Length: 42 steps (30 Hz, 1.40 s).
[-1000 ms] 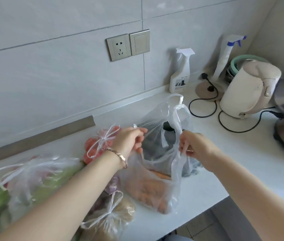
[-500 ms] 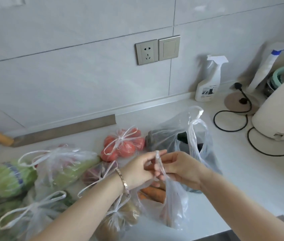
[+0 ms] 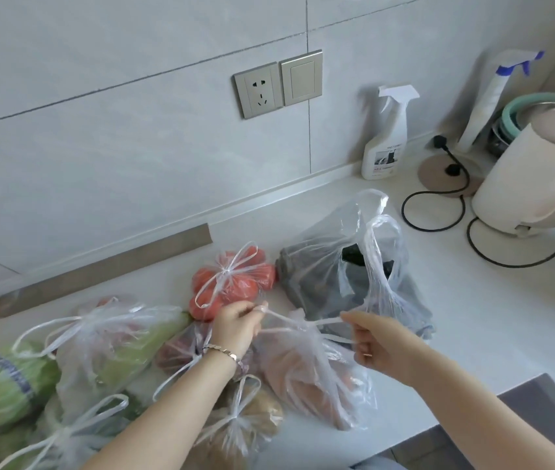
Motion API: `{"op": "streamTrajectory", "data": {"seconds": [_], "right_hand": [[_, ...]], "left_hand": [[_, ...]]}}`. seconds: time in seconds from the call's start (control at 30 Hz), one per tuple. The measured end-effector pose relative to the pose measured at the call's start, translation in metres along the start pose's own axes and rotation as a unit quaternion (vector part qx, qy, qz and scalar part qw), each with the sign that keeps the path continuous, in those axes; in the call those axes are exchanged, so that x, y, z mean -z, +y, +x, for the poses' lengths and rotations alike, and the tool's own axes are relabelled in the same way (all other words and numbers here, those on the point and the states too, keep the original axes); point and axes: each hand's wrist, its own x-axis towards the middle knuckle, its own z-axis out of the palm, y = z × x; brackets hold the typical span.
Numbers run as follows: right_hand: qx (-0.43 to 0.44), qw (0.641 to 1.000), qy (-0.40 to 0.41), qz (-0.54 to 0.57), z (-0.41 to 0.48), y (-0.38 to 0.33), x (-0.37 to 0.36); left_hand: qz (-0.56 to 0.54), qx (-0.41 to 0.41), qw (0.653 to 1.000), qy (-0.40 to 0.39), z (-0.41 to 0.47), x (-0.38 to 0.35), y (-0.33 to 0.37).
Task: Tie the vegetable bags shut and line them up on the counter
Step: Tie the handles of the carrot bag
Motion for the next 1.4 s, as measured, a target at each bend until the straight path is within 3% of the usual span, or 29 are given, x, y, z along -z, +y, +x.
{"op": "streamTrajectory", "data": {"seconds": [0.03, 0.1, 0.13, 0.17, 0.2, 0.27, 0.3, 0.37, 0.43, 0.57, 0.63, 0.73, 0.8, 0.87, 0.9, 1.0, 1.03, 1.07, 1.1, 1.17, 1.23, 1.27, 1.3, 1.4], "right_hand": [[-0.019, 0.997, 0.009, 0.072, 0.006, 0.011, 0.004], [-0.025, 0.984, 0.033, 0.174, 0.015, 0.025, 0.006], [-0.018, 0.974, 0.037, 0.224, 0.018, 0.028, 0.006], [-0.011, 0.961, 0.037, 0.274, 0.02, 0.029, 0.005], [-0.006, 0.95, 0.035, 0.311, 0.021, 0.027, 0.005], [-0.012, 0.951, 0.018, 0.308, 0.019, 0.02, 0.003], [-0.019, 0.966, 0.002, 0.258, 0.017, 0.018, 0.002], [-0.036, 0.994, -0.04, 0.1, 0.014, 0.013, 0.003], [-0.035, 0.997, -0.065, -0.037, 0.012, 0.006, 0.002], [0.038, 0.99, -0.019, -0.137, 0.014, -0.007, -0.003], [0.045, 0.991, 0.004, -0.129, 0.021, -0.002, -0.003], [-0.028, 0.998, 0.047, 0.017, 0.037, 0.029, 0.008], [-0.079, 0.986, 0.079, 0.128, 0.043, 0.049, 0.014], [-0.093, 0.975, 0.101, 0.176, 0.048, 0.059, 0.014], [-0.089, 0.972, 0.107, 0.19, 0.049, 0.059, 0.013], [-0.045, 0.967, 0.136, 0.213, 0.05, 0.046, 0.004], [-0.017, 0.968, 0.147, 0.203, 0.047, 0.039, 0.0], [0.015, 0.971, 0.15, 0.187, 0.041, 0.031, -0.003], [0.046, 0.975, 0.137, 0.171, 0.033, 0.024, -0.008], [0.095, 0.982, 0.075, 0.144, 0.014, 0.01, -0.016], [0.117, 0.987, 0.001, 0.108, -0.004, 0.0, -0.025], [0.118, 0.989, -0.029, 0.085, -0.01, -0.001, -0.029], [0.111, 0.99, -0.054, 0.062, -0.013, 0.0, -0.034], [0.082, 0.989, -0.121, 0.035, -0.017, 0.008, -0.04]], "left_hand": [[-0.133, 0.08, 0.988, 0.013, 0.0, -0.001, -0.004], [-0.369, 0.193, 0.909, -0.008, -0.006, -0.009, -0.002], [-0.419, 0.208, 0.884, -0.032, -0.01, -0.012, 0.001], [-0.413, 0.203, 0.885, -0.063, -0.013, -0.013, 0.003], [-0.357, 0.184, 0.91, -0.096, -0.016, -0.013, 0.006], [-0.079, 0.077, 0.984, -0.143, -0.019, -0.004, 0.009], [0.09, -0.001, 0.983, -0.163, -0.021, 0.002, 0.012], [0.322, -0.108, 0.916, -0.214, -0.025, 0.012, 0.021], [0.439, -0.201, 0.846, -0.225, -0.031, 0.017, 0.032], [0.456, -0.445, 0.737, -0.225, -0.031, 0.021, 0.03], [0.428, -0.513, 0.712, -0.215, -0.024, 0.026, 0.014], [0.429, -0.536, 0.689, -0.231, -0.019, 0.029, -0.024], [0.442, -0.537, 0.676, -0.243, -0.014, 0.032, -0.052], [0.435, -0.494, 0.708, -0.254, -0.008, 0.035, -0.074], [0.414, -0.439, 0.756, -0.254, -0.008, 0.035, -0.078], [0.246, -0.164, 0.934, -0.2, -0.009, 0.025, -0.058], [0.139, -0.053, 0.974, -0.173, -0.007, 0.02, -0.047], [0.023, 0.046, 0.988, -0.146, -0.005, 0.015, -0.035], [-0.087, 0.123, 0.981, -0.124, -0.002, 0.013, -0.025], [-0.293, 0.228, 0.921, -0.116, 0.002, 0.012, -0.007], [-0.441, 0.269, 0.844, -0.149, -0.001, 0.011, 0.009], [-0.46, 0.261, 0.831, -0.173, -0.005, 0.009, 0.016], [-0.443, 0.245, 0.839, -0.197, -0.009, 0.006, 0.02], [-0.296, 0.187, 0.908, -0.232, -0.02, -0.009, 0.021]]}}
